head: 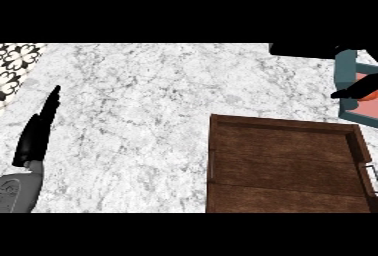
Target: Pick the squash from the tray and place it in the cardboard box
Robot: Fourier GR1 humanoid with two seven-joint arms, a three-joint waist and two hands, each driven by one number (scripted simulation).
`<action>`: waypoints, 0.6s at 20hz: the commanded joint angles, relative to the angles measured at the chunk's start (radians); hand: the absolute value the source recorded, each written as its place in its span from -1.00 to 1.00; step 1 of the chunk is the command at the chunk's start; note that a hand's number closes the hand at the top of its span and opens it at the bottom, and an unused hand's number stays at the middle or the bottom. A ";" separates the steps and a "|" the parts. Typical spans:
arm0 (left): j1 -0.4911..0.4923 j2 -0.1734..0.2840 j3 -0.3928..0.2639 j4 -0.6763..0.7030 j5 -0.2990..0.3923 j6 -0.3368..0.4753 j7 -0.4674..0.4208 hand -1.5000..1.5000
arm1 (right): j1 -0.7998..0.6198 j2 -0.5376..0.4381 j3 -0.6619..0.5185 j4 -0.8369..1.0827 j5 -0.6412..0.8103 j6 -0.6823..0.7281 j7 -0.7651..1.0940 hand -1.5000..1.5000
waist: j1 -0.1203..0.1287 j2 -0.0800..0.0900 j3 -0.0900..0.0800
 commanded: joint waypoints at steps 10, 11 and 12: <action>0.017 -0.009 0.002 0.009 -0.003 0.000 -0.025 0.00 | -0.027 -0.071 -0.214 0.064 -0.205 0.101 -0.076 -1.00 | -0.011 0.004 0.002; 0.005 0.002 0.012 -0.013 0.001 -0.001 0.011 0.00 | -0.031 -0.065 -0.239 0.071 -0.232 0.112 -0.065 -1.00 | -0.012 -0.002 0.003; -0.024 0.033 0.026 0.002 0.013 -0.031 0.011 0.00 | -0.032 -0.091 -0.231 0.075 -0.224 0.152 -0.052 -1.00 | -0.015 0.002 0.002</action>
